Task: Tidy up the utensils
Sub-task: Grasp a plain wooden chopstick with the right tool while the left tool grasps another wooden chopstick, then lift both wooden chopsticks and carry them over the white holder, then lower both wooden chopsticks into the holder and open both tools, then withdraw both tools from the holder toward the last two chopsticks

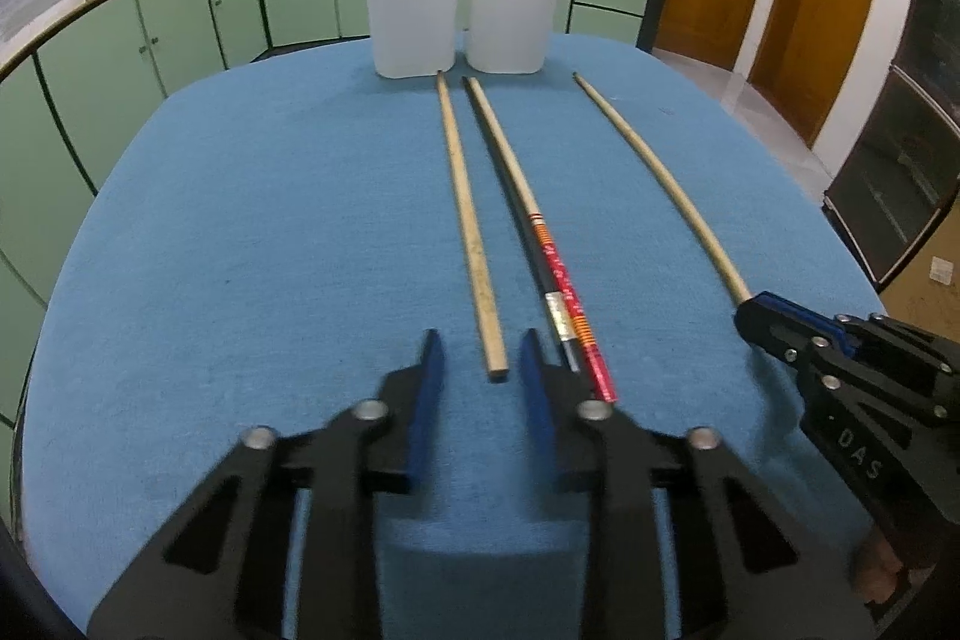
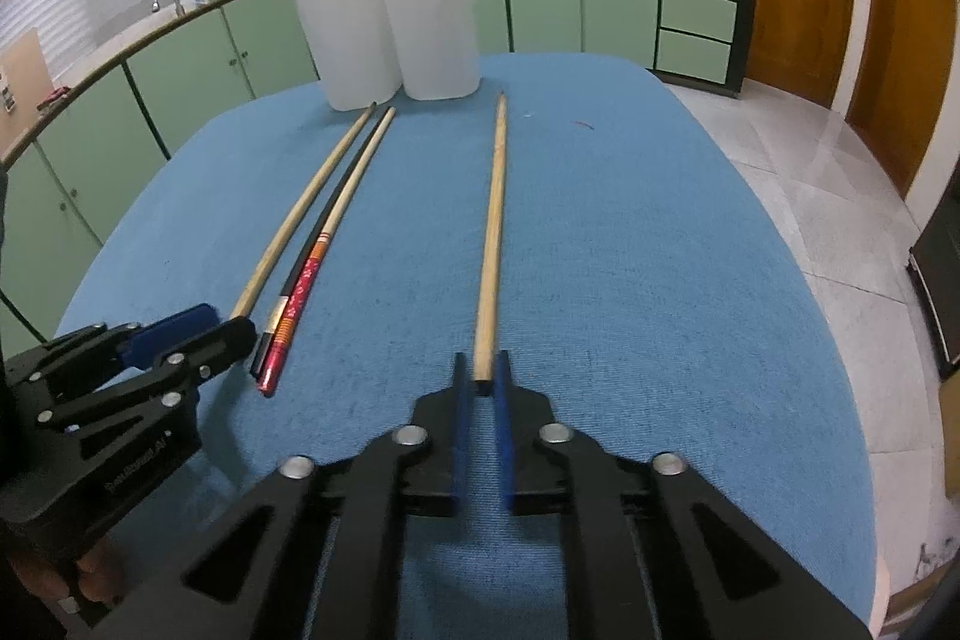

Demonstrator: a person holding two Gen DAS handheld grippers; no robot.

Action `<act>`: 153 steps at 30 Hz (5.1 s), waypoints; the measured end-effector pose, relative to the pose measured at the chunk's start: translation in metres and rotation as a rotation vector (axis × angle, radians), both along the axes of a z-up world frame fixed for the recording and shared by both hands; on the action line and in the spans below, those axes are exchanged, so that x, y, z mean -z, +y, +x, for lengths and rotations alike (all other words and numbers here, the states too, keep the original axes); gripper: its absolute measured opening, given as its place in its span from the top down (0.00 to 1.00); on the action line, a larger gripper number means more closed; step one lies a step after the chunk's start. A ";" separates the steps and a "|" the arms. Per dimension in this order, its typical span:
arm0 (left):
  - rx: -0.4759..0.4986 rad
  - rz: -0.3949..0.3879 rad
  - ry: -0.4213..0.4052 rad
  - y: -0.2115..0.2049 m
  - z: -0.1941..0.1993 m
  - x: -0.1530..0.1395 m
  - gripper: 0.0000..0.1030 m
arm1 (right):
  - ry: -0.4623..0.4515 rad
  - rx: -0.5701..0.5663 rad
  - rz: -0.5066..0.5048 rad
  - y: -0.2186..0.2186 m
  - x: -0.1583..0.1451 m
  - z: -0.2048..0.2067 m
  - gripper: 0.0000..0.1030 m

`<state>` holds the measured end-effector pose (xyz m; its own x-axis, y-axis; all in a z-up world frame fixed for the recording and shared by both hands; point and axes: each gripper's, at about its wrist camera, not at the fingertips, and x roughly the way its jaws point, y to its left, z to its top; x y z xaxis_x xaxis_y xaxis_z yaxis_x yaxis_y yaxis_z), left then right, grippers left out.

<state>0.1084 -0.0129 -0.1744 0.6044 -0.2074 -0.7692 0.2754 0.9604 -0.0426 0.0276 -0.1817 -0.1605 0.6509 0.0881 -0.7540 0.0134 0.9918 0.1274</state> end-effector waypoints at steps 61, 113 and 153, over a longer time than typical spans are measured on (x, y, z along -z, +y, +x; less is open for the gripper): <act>-0.001 -0.192 -0.573 0.016 0.025 -0.257 0.94 | -0.542 -0.082 0.028 -0.068 -0.273 0.032 0.94; -0.063 -0.167 -0.492 0.012 0.171 -0.214 0.64 | -0.434 -0.133 0.147 -0.055 -0.225 0.183 0.69; -0.138 -0.034 -0.210 0.070 -0.011 -0.031 0.24 | -0.150 -0.152 0.041 0.038 -0.026 -0.004 0.63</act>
<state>0.0974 0.0572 -0.1435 0.7747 -0.1349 -0.6177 0.1475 0.9886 -0.0309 0.0232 -0.1435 -0.1343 0.7328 0.2220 -0.6432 -0.1579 0.9750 0.1566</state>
